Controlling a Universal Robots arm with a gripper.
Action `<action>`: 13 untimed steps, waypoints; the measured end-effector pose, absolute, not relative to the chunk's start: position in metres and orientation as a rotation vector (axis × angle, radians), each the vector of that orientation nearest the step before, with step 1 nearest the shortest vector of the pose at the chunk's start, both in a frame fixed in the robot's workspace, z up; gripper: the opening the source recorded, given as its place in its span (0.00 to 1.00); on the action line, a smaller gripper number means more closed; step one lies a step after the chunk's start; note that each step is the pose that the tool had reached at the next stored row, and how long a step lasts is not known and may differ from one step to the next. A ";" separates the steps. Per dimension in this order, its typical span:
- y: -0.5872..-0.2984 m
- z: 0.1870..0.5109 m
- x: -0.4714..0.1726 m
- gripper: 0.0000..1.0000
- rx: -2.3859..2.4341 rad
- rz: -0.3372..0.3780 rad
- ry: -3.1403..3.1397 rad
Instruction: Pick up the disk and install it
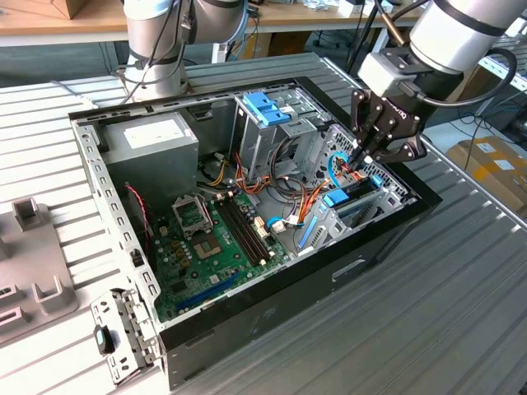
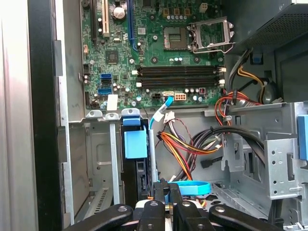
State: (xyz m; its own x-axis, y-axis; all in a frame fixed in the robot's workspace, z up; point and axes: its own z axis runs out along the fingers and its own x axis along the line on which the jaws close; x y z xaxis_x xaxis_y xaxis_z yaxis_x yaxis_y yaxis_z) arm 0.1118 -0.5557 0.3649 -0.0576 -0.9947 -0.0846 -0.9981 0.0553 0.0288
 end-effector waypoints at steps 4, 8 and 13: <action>-0.556 0.365 0.111 0.16 -2.127 0.123 2.251; -0.556 0.365 0.110 0.16 -2.127 0.123 2.251; -0.556 0.364 0.109 0.16 -2.127 0.123 2.251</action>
State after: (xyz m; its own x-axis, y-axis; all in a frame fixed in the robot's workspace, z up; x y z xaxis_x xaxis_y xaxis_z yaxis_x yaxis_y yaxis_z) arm 0.1087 -0.5557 0.3643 -0.0575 -0.9947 -0.0847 -0.9981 0.0553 0.0288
